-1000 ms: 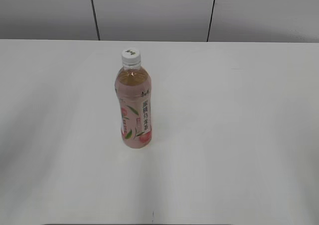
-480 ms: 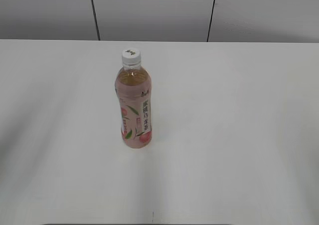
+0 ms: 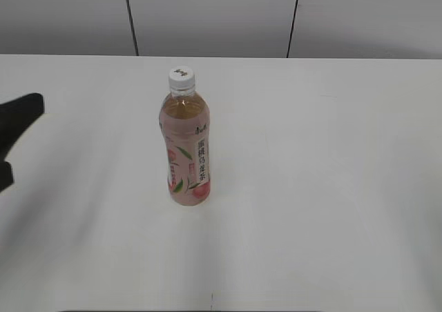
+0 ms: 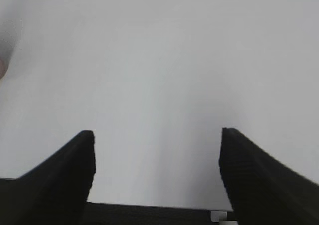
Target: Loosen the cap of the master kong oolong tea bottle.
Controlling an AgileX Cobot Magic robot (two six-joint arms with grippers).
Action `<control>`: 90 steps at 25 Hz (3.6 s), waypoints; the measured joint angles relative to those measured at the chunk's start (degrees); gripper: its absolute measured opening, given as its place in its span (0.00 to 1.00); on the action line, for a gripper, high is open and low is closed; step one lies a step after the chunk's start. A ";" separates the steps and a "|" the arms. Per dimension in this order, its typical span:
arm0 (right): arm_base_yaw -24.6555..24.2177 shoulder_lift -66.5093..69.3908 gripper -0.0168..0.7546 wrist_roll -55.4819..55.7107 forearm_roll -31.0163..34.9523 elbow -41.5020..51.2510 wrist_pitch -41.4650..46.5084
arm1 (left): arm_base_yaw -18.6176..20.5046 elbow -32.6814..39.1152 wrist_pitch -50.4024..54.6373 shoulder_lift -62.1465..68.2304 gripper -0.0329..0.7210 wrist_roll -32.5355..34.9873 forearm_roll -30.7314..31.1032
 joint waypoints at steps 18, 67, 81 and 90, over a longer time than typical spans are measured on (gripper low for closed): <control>0.00 0.00 0.78 0.00 0.02 0.00 0.00 | -7.02 0.24 -36.13 40.79 0.69 -5.84 12.61; 0.00 7.21 0.78 -1.79 11.59 -0.56 -6.21 | -7.02 -15.92 -54.99 70.89 0.82 -9.75 16.84; 0.00 25.02 0.78 -20.39 30.87 -10.35 -1.36 | -7.02 -16.81 -55.01 71.49 0.58 -9.86 22.94; 0.00 45.32 0.71 -26.87 38.09 -28.00 14.37 | -7.02 -16.88 -55.12 71.49 0.58 -10.00 24.68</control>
